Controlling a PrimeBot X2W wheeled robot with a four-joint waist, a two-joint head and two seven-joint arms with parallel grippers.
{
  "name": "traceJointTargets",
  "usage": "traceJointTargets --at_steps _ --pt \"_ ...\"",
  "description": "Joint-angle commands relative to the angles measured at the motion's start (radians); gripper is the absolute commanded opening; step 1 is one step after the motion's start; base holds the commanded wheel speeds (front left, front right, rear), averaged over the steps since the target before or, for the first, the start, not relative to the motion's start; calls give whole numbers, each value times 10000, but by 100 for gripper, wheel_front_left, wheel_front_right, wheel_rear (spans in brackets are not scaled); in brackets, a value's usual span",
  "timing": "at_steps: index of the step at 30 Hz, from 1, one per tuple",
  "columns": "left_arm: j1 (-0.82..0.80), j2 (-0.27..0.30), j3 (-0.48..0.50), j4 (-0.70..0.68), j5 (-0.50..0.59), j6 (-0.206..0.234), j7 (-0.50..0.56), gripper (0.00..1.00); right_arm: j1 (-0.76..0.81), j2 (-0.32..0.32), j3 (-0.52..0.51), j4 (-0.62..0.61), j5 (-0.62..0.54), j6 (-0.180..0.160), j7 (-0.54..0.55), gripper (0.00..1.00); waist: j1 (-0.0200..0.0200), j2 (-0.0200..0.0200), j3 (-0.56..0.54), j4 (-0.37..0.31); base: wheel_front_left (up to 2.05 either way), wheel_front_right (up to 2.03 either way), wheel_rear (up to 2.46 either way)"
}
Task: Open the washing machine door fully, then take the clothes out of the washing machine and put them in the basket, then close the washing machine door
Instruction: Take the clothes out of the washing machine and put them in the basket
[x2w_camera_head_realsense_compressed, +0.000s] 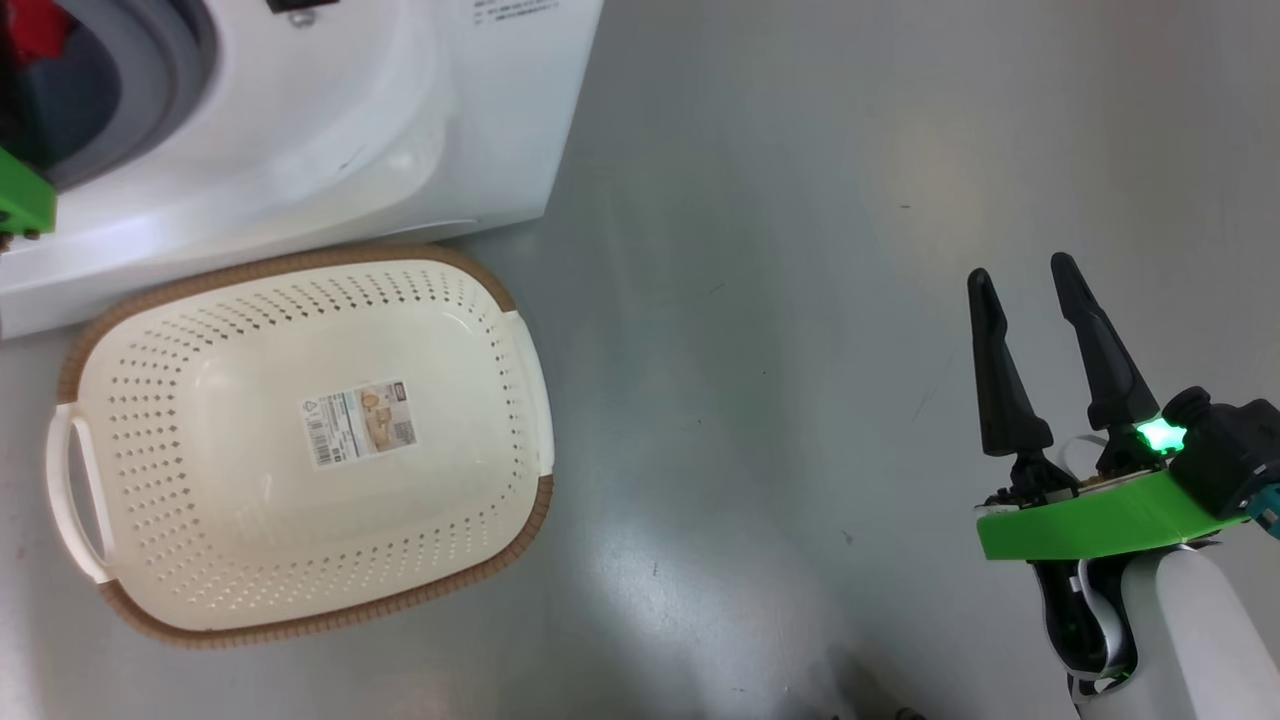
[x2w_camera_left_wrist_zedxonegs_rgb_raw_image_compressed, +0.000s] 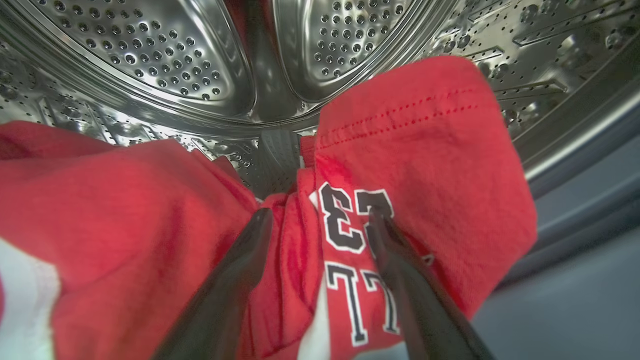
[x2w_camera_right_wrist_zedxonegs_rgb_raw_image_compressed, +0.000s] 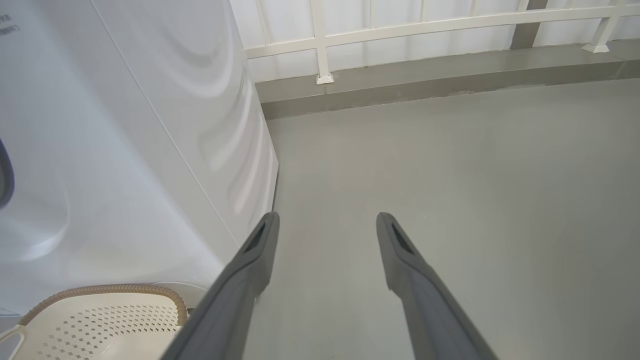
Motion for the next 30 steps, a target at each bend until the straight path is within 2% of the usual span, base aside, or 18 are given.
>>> traceJointTargets --at_steps 1,3,4,5,7,8,13,19,24,30 --pt "-188 614 56 -191 -154 15 -59 100 3 -78 211 -256 56 65 -63 100 0 0 39 -30 0 0 0" --pt "-175 630 -82 -219 -233 15 -59 98 0 -78 204 -258 66 65 -63 100 0 0 35 -31 0 0 0" --pt "-163 642 -139 -211 -268 15 -59 87 3 -78 209 -258 70 65 -63 100 0 0 30 -35 0 0 0" --pt "-151 655 -178 -191 -305 15 -59 52 4 -77 218 -261 72 65 -63 100 0 0 26 -38 0 0 0" --pt "-129 673 -238 -139 -372 15 -59 15 -1 -77 229 -266 80 65 -63 100 0 0 11 -45 0 0 0" --pt "-123 681 -258 -123 -403 15 -59 2 -8 -77 231 -272 83 65 -63 100 0 0 5 -45 0 0 0" --pt "-77 679 -270 -190 -478 15 -59 0 -45 -77 206 -275 82 65 -63 100 0 0 -29 -1 0 0 0" --pt "325 531 335 -820 -443 15 -59 0 -43 -77 142 -192 2 65 -63 100 0 0 -291 240 0 0 0" --pt "1031 302 1372 -1736 -61 15 -59 0 -5 -77 72 -96 -105 65 -63 100 0 0 -679 468 0 0 0" --pt "2259 -322 2930 -3100 640 15 -59 0 129 -77 34 14 -275 65 -63 100 0 0 -1263 724 0 0 0"
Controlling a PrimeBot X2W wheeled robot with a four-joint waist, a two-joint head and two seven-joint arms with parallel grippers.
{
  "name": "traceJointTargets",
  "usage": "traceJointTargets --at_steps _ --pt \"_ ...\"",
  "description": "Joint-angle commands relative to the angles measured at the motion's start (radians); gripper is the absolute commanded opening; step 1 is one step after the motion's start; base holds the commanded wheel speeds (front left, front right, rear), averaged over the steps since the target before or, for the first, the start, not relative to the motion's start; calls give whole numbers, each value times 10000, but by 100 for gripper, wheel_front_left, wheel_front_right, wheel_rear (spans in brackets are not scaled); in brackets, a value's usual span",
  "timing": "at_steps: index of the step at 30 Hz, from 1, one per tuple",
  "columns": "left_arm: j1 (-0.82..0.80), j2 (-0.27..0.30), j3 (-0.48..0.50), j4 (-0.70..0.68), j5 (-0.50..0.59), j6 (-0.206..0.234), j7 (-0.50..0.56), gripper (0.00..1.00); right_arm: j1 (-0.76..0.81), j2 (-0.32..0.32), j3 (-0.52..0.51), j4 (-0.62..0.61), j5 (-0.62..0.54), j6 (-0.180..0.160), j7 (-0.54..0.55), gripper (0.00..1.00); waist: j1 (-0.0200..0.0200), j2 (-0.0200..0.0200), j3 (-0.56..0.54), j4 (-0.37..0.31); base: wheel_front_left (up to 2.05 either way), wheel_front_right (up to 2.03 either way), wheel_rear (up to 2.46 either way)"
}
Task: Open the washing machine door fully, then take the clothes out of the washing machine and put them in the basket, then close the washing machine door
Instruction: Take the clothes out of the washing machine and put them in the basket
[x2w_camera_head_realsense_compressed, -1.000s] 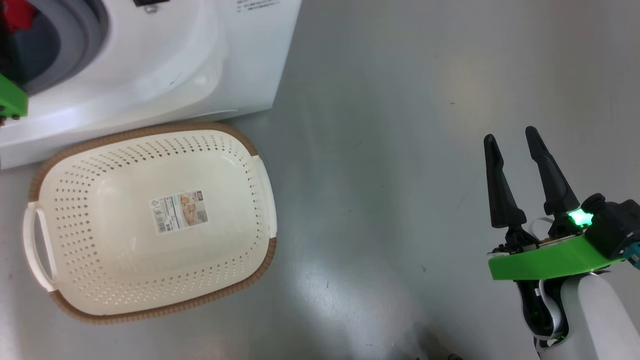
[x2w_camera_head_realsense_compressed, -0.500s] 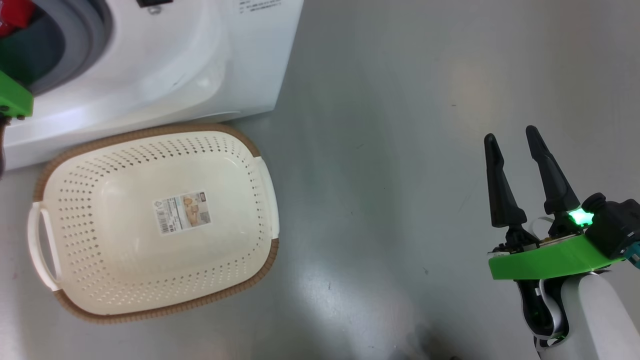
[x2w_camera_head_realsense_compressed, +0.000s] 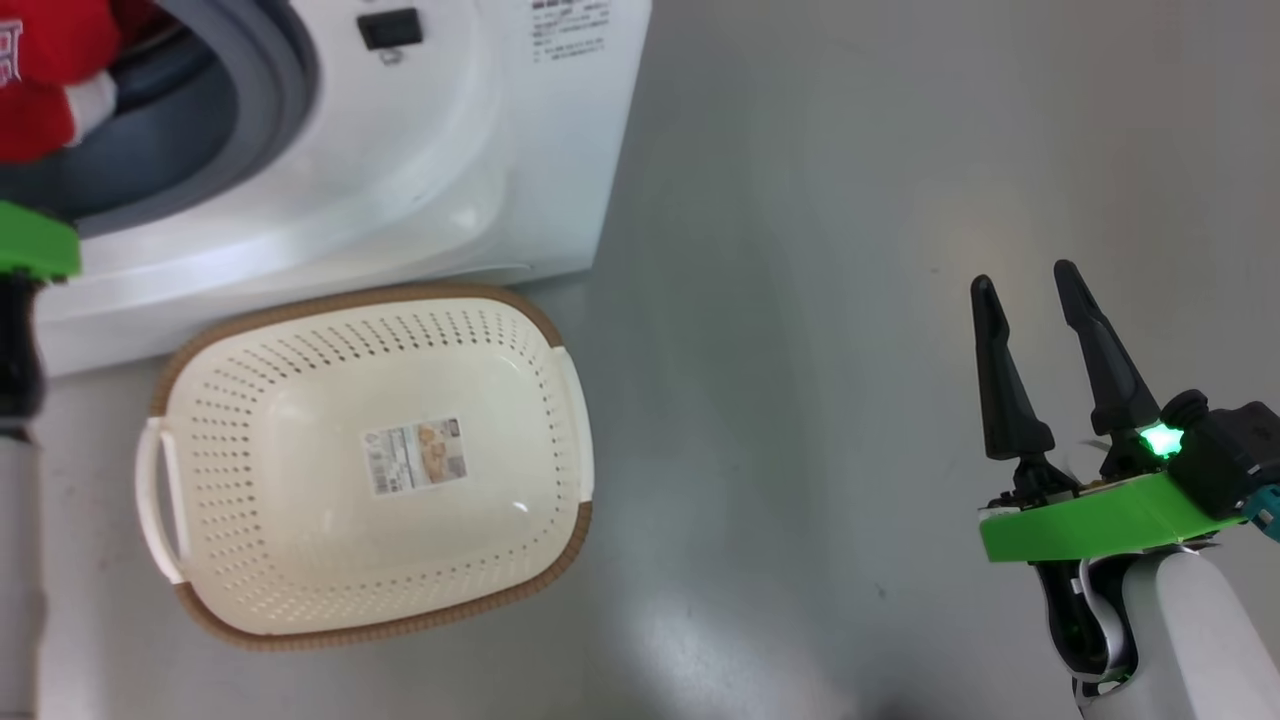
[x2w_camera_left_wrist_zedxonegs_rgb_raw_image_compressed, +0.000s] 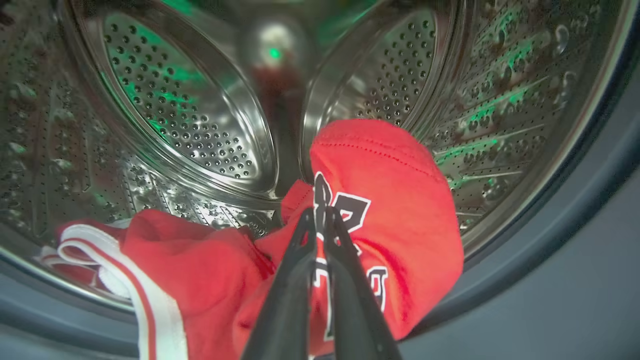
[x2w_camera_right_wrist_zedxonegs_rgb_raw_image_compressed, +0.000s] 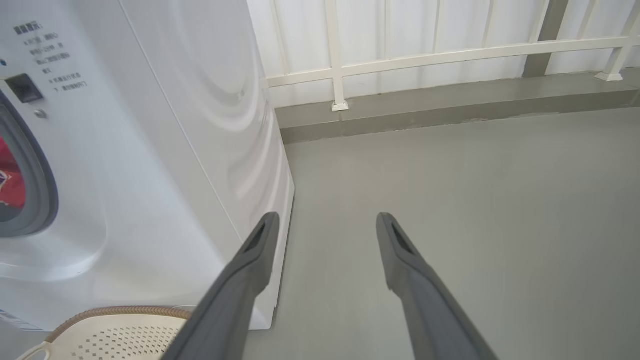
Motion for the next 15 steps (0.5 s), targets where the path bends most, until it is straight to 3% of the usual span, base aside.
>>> traceJointTargets --at_steps 1,15 --pt "309 368 392 -400 158 13 -49 0 145 -74 120 -180 -129 65 -63 100 0 0 -335 223 0 0 0" --pt "3417 -1053 1746 -3832 799 13 -49 0 757 -74 -68 -7 -182 65 -63 100 0 0 -1426 723 0 0 0"
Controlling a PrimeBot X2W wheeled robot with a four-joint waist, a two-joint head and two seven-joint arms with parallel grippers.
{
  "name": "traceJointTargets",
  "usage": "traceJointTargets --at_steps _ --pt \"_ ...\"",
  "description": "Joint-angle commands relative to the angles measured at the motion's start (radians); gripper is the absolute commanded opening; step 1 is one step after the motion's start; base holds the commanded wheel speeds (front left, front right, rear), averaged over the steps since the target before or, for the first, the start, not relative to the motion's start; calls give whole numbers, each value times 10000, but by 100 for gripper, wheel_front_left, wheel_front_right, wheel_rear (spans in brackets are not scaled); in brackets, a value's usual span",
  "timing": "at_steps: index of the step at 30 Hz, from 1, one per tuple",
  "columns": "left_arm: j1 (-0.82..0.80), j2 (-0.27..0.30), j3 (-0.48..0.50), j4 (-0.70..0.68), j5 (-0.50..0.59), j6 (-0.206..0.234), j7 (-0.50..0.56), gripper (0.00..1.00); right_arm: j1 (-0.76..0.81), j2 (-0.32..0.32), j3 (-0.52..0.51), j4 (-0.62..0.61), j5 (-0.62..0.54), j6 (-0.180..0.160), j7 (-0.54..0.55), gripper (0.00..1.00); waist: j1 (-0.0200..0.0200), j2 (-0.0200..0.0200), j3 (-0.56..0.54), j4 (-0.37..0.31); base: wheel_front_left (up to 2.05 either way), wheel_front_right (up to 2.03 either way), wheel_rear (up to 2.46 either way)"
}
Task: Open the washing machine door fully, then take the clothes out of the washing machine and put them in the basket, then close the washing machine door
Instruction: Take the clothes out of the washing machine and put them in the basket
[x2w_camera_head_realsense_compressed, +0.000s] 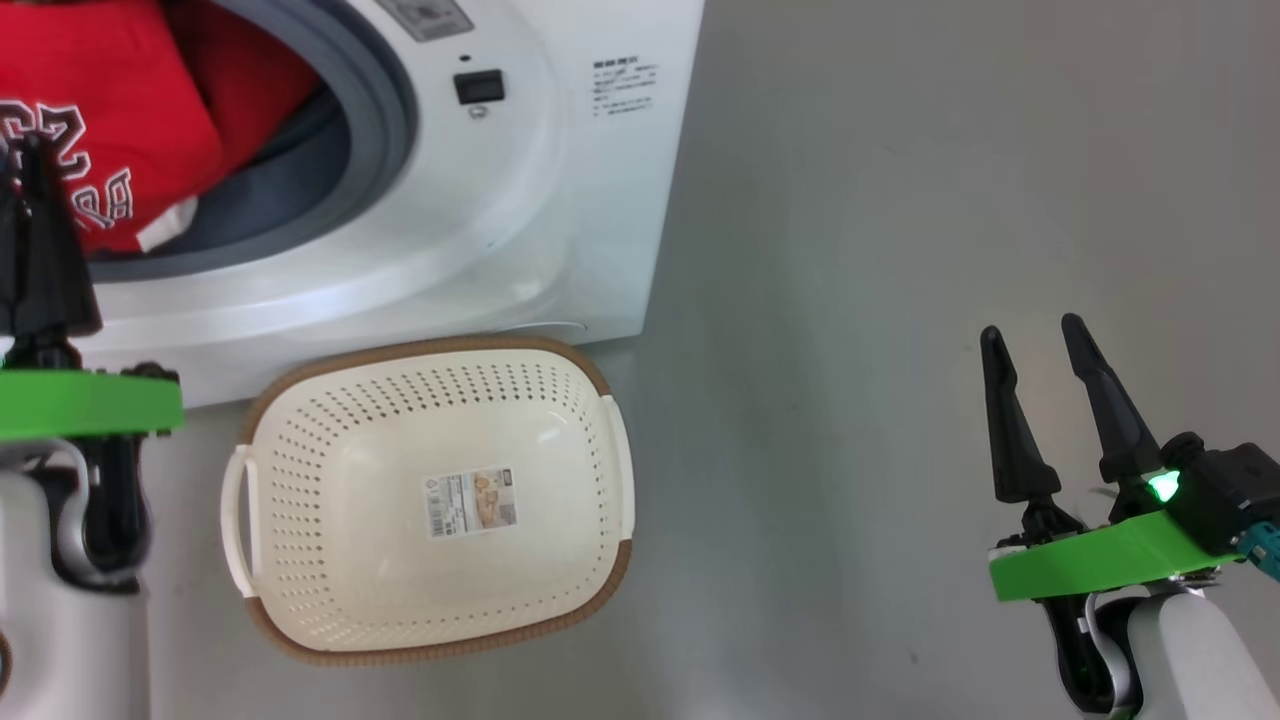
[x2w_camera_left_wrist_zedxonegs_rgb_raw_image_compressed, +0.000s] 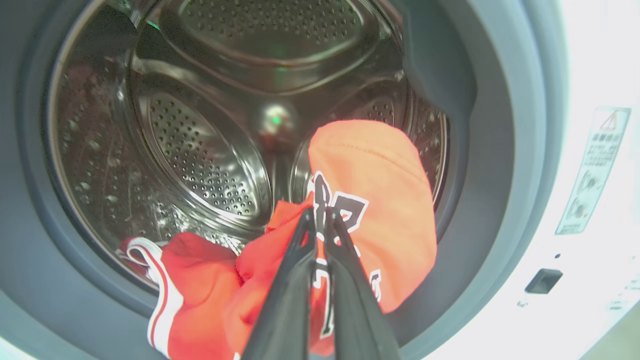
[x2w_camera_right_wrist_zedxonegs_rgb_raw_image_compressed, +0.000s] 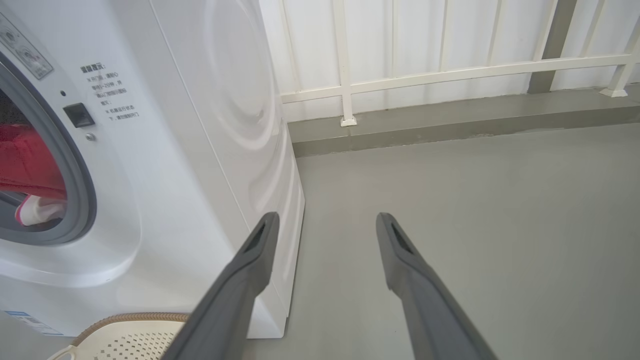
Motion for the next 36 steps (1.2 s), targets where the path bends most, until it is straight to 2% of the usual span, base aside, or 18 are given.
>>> traceJointTargets --at_steps 1,9,16,20,28,36 --pt "263 307 389 -528 63 13 -49 0 125 -74 167 -220 -4 65 -63 100 0 0 -163 146 0 0 0" --pt "1582 -150 529 -2621 303 13 -49 0 203 -74 112 -251 19 65 -63 100 0 0 -243 195 0 0 0" --pt "2117 -509 761 -4595 682 13 -49 0 122 -74 70 -344 38 65 -63 100 0 0 -112 195 0 0 0" --pt "2251 -602 712 -5108 857 13 -49 0 112 -74 45 -354 50 65 -63 100 0 0 -79 200 0 0 0" --pt "2502 -563 414 -4292 1037 13 -49 0 20 -74 110 -325 127 65 -63 100 0 0 -23 140 0 0 0" --pt "2847 -684 194 -2725 1036 13 -49 0 -41 -74 158 -348 236 65 -63 100 0 0 248 84 0 0 0"
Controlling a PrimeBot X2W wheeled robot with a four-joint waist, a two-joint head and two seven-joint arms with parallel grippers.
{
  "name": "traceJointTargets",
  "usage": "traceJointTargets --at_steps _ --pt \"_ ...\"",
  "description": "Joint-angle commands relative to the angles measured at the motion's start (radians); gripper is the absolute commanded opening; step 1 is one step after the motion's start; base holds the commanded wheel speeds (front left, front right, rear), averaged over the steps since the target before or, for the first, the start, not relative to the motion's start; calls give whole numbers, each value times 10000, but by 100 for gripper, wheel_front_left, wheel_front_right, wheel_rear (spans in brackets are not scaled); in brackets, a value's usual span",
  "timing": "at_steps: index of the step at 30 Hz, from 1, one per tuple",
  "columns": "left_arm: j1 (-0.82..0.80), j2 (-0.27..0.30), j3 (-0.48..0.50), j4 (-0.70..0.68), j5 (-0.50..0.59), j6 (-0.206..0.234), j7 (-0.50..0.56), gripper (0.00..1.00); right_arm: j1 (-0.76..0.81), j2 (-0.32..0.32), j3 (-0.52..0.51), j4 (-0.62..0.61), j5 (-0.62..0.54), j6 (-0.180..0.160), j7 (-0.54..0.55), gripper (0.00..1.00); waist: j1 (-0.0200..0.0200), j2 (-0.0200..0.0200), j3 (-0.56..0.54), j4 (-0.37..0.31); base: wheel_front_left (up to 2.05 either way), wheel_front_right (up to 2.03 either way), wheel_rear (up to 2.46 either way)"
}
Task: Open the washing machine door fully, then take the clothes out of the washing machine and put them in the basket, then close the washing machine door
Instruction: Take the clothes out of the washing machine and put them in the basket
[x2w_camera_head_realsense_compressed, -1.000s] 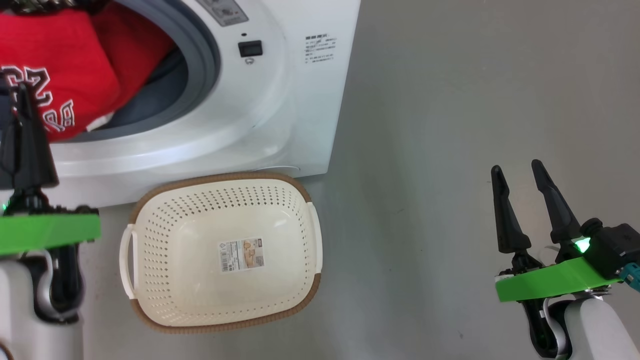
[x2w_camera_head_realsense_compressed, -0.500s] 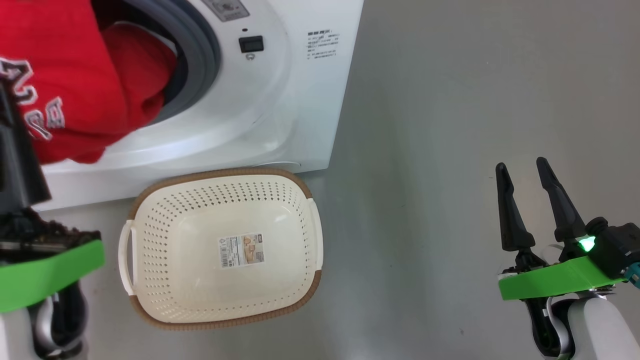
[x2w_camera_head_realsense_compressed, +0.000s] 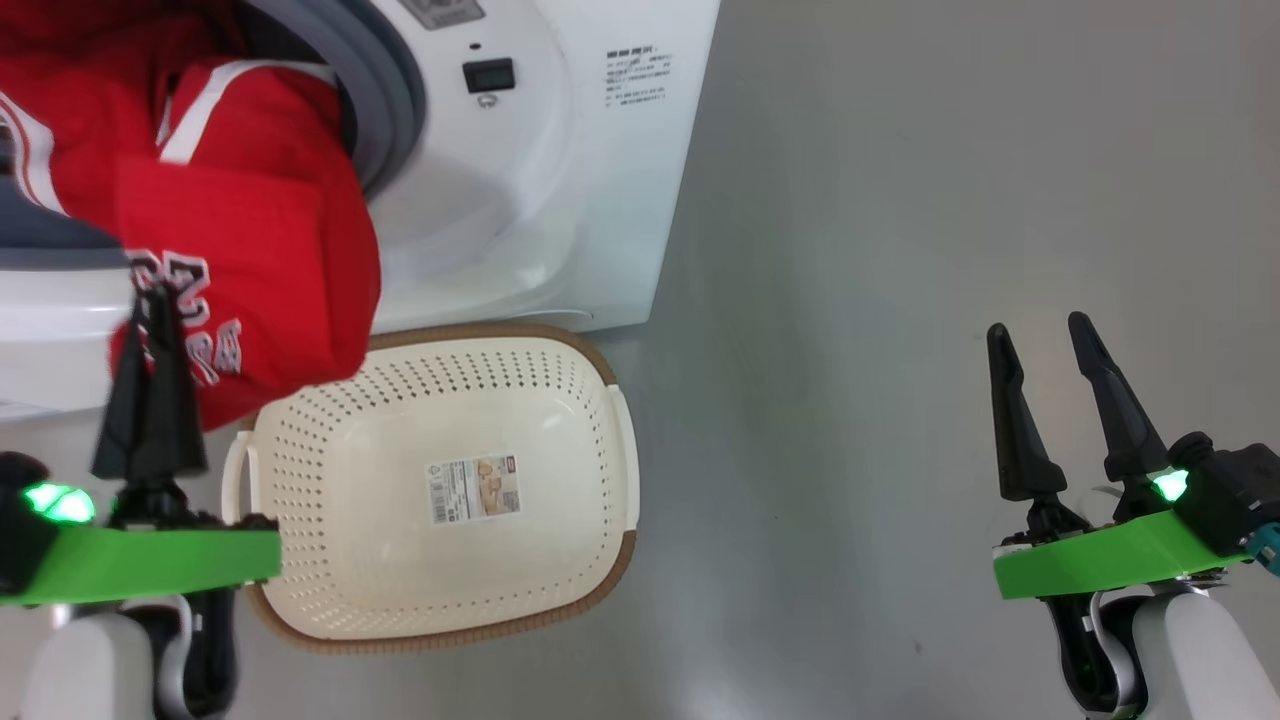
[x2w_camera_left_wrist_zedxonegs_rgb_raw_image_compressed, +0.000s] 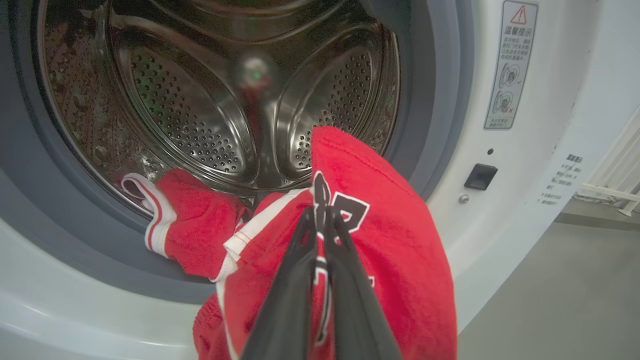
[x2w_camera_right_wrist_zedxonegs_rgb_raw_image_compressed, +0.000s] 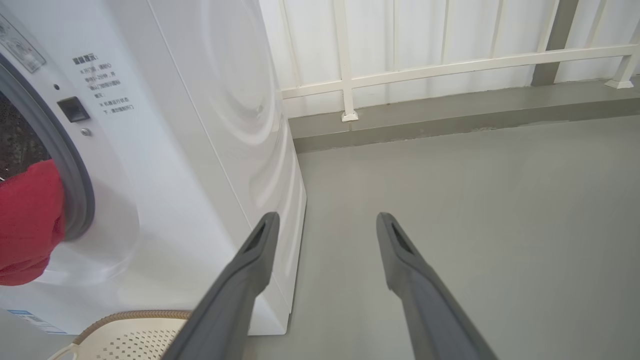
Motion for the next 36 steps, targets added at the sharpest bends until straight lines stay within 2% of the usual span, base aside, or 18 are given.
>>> traceJointTargets --at_steps 1,8,16,18,20,23,36 --pt "155 187 252 48 10 13 -40 0 -103 -74 216 -251 155 65 -63 100 0 0 121 -20 0 0 0" --pt "-133 382 -165 1731 -88 13 -40 0 -303 -74 261 -324 194 65 -63 100 0 0 573 -26 0 0 0" --pt "-682 510 -674 3135 40 13 -40 0 -485 -74 298 -401 210 65 -63 100 0 0 1098 -27 0 0 0" --pt "-868 573 -769 3455 59 13 -40 5 -543 -74 322 -435 223 65 -63 100 0 0 1237 -46 0 0 0" --pt "-1036 611 -856 3766 86 13 -40 3 -603 -74 339 -462 235 65 -63 100 0 0 1365 -61 0 0 0" --pt "-1292 675 -977 4155 150 13 -40 0 -683 -74 374 -499 249 65 -63 100 0 0 1549 -93 0 0 0" --pt "-2089 935 -1704 5426 67 13 -40 0 -880 -74 427 -578 273 65 -63 100 0 0 2078 -175 0 0 0"
